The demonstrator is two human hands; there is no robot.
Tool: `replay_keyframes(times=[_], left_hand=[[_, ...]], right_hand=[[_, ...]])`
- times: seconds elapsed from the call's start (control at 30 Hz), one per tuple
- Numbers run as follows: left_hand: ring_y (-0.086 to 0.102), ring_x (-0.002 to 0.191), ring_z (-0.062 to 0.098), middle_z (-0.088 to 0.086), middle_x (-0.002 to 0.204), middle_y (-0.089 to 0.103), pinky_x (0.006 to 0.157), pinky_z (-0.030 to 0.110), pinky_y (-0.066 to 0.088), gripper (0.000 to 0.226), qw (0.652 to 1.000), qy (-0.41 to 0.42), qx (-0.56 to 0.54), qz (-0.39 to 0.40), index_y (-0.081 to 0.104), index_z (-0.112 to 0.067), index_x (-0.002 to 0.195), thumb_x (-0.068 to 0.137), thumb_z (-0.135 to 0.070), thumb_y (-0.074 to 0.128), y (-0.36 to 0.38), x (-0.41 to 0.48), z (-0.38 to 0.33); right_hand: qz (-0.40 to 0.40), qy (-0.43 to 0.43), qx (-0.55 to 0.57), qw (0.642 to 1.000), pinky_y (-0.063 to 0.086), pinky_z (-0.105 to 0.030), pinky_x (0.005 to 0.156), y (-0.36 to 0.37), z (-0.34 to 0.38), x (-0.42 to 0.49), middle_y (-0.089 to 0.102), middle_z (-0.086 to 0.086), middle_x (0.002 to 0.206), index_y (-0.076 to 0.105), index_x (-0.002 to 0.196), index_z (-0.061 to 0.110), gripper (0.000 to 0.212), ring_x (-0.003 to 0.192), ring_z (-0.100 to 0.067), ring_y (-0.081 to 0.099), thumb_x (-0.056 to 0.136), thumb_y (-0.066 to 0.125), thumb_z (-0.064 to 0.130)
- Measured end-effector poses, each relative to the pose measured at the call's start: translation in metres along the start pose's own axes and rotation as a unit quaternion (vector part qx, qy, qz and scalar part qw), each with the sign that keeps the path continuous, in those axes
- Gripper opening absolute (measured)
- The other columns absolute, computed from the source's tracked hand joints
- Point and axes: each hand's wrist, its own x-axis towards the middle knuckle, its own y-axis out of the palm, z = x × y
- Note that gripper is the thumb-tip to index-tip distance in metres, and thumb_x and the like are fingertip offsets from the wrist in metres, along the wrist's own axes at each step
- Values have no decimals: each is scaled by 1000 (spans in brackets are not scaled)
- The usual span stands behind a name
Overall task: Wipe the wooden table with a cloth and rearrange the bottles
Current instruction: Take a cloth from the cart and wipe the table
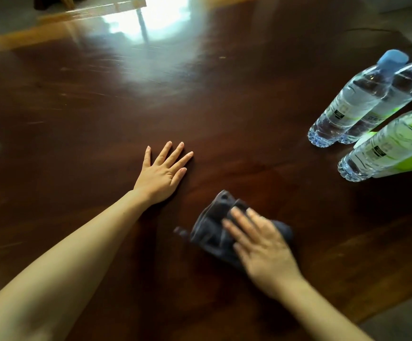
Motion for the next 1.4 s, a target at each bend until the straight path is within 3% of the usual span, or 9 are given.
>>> replay_keyframes(times=[0.13, 0.3, 0.6, 0.77, 0.93, 1.03, 1.17, 1.23, 1.4], left_hand=[[-10, 145, 12, -16, 157, -4, 116, 54, -10, 46, 1000, 0, -6, -1, -13, -53, 135, 90, -55, -3, 1, 0, 0], [-11, 145, 11, -17, 157, -4, 116, 55, -10, 47, 1000, 0, -7, -10, -10, -53, 137, 90, -56, -5, 3, 1, 1], [-7, 146, 13, -15, 158, -1, 116, 56, -7, 47, 1000, -2, 14, 0, -12, -49, 136, 91, -52, 2, 1, 2, 0], [-11, 145, 13, -15, 158, -4, 116, 55, -10, 46, 1000, 0, 3, 7, -11, -50, 136, 92, -52, 1, 1, 1, 0], [-11, 145, 12, -16, 158, -4, 116, 54, -11, 45, 1000, -1, -2, 7, -14, -51, 134, 93, -52, 2, 0, 1, 0], [-11, 145, 12, -15, 158, -3, 116, 54, -10, 45, 1000, 1, 2, 3, -13, -51, 134, 93, -52, 4, 0, 1, 1], [-13, 144, 11, -16, 157, -5, 116, 54, -11, 45, 1000, 0, 3, 5, -14, -52, 134, 92, -53, 1, 1, 1, 0], [-13, 144, 11, -16, 157, -5, 116, 54, -11, 45, 1000, -4, 2, 5, -13, -52, 134, 92, -53, 0, 1, 1, -1], [-12, 145, 12, -16, 157, -5, 116, 55, -9, 48, 1000, -4, 3, 7, -13, -52, 135, 88, -57, -6, 0, 0, -1]], right_hand=[[-19, 144, 9, 989, 23, -41, 112, -14, -62, 47, 24, -3, 155, 31, 141, 26, 47, 140, -28, 26, 95, 33, 34], [-8, 203, 6, 979, 15, -42, 114, -15, -70, 77, 7, 1, 158, 13, 146, 30, 51, 143, -27, 10, 98, 30, 36], [47, -9, 9, 999, 24, -39, 101, 3, 96, 21, 44, 6, 145, 45, 134, 29, 51, 129, -28, 45, 86, 35, 41], [77, -111, 11, 991, 23, -37, 106, 12, 123, -17, 32, 12, 151, 30, 141, 37, 56, 136, -20, 35, 87, 38, 49], [26, -126, 10, 992, 27, -34, 106, 15, 88, -28, 31, 11, 150, 28, 142, 36, 57, 137, -18, 33, 87, 43, 46], [-11, -73, 9, 997, 28, -36, 103, 14, 43, -22, 34, 4, 148, 37, 139, 30, 51, 134, -24, 38, 89, 40, 37], [-31, 76, 4, 997, 33, -39, 103, -3, -37, 12, 41, -3, 145, 45, 134, 24, 49, 129, -30, 46, 88, 34, 34], [-32, 148, 19, 988, 34, -43, 105, -10, -62, 35, 33, -3, 151, 38, 139, 25, 47, 134, -30, 38, 92, 34, 34], [-9, 243, 44, 969, 17, -47, 114, -9, -65, 67, 6, 4, 158, 12, 145, 32, 52, 143, -27, 11, 97, 31, 37]])
